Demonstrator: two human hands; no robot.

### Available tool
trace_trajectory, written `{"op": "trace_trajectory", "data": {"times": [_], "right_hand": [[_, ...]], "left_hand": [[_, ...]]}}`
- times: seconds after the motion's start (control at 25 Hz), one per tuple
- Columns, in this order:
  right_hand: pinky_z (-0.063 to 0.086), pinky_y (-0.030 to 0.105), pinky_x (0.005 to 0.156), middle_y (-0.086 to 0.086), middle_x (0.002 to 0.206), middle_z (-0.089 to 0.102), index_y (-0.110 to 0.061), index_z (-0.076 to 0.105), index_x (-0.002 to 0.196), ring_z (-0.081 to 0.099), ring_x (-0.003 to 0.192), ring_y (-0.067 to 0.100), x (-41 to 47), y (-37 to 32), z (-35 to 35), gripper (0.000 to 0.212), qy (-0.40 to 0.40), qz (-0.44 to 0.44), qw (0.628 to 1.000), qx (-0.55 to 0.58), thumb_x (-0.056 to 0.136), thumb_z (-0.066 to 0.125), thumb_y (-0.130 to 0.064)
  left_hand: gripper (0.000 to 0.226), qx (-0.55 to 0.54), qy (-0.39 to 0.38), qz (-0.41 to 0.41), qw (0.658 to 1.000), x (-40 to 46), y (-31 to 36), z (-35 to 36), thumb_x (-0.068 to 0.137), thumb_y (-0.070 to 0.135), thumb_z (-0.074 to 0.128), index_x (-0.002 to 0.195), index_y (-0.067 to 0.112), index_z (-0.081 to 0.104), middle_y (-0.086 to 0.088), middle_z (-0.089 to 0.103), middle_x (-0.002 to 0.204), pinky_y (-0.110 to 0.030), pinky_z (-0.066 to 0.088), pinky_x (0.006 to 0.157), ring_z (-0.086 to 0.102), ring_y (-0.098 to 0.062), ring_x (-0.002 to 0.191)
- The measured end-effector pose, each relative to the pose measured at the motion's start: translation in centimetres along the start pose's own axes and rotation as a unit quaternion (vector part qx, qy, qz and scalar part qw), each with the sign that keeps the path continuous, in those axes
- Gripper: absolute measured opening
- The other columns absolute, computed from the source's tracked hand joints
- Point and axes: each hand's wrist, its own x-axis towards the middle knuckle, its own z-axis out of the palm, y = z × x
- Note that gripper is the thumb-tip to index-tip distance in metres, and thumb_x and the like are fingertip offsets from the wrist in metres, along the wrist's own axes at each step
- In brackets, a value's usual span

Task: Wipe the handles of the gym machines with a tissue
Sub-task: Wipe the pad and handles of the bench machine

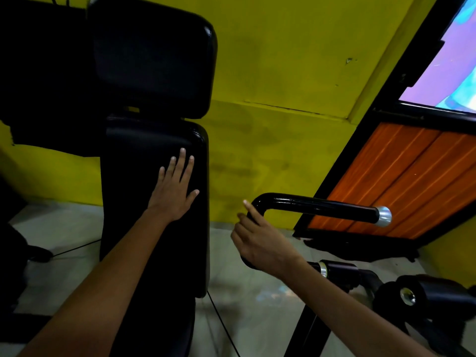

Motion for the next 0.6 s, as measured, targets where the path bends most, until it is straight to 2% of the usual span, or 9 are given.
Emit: {"op": "trace_trajectory", "data": {"times": [0.2, 0.32, 0.44, 0.52, 0.6], "right_hand": [[0.013, 0.055, 0.114, 0.011, 0.080, 0.062, -0.005, 0.066, 0.089, 0.062, 0.090, 0.031, -1.2, -2.1, 0.9, 0.015, -0.049, -0.088, 0.994, -0.031, 0.089, 0.051, -0.009], [0.011, 0.057, 0.114, 0.011, 0.080, 0.062, -0.006, 0.066, 0.089, 0.061, 0.088, 0.031, -1.3, -2.6, 1.0, 0.014, -0.070, -0.124, 0.989, -0.044, 0.088, 0.053, -0.011], [0.013, 0.057, 0.114, 0.009, 0.074, 0.058, -0.007, 0.065, 0.085, 0.059, 0.084, 0.029, -0.4, -1.3, 0.7, 0.014, -0.029, -0.081, 0.996, -0.027, 0.088, 0.052, -0.010], [0.014, 0.058, 0.115, 0.007, 0.070, 0.052, -0.007, 0.062, 0.081, 0.054, 0.079, 0.028, 0.4, 0.0, 0.1, 0.020, 0.003, -0.036, 0.999, 0.007, 0.091, 0.044, -0.010], [0.012, 0.061, 0.113, 0.007, 0.072, 0.050, -0.007, 0.060, 0.082, 0.053, 0.083, 0.029, 0.5, 0.8, -0.2, 0.027, 0.012, 0.003, 0.999, 0.036, 0.094, 0.035, -0.011]], "left_hand": [[0.084, -0.010, 0.002, -0.001, 1.000, 0.0, -0.1, 0.2, 0.095, 0.042, 0.048, 0.152, 0.013, -0.008, -0.006, -0.026, 0.155, -0.051, 0.008, 0.116, -0.004, -0.032, 0.147], [0.085, -0.011, 0.001, -0.002, 1.000, 0.0, -0.1, 0.3, 0.096, 0.041, 0.048, 0.152, 0.013, -0.009, -0.006, -0.028, 0.155, -0.051, 0.007, 0.116, -0.005, -0.032, 0.147], [0.085, -0.007, 0.002, -0.001, 1.000, 0.1, -0.1, 0.4, 0.095, 0.042, 0.049, 0.152, 0.013, -0.008, -0.007, -0.026, 0.156, -0.052, 0.009, 0.116, -0.004, -0.033, 0.147], [0.085, -0.003, 0.000, -0.001, 1.000, 0.1, -0.2, 0.4, 0.095, 0.042, 0.049, 0.152, 0.013, -0.008, -0.008, -0.025, 0.156, -0.052, 0.009, 0.116, -0.003, -0.033, 0.147], [0.085, -0.002, -0.005, -0.001, 1.000, 0.1, -0.2, 0.3, 0.095, 0.042, 0.048, 0.152, 0.013, -0.008, -0.008, -0.025, 0.156, -0.052, 0.009, 0.116, -0.003, -0.033, 0.147]]}}
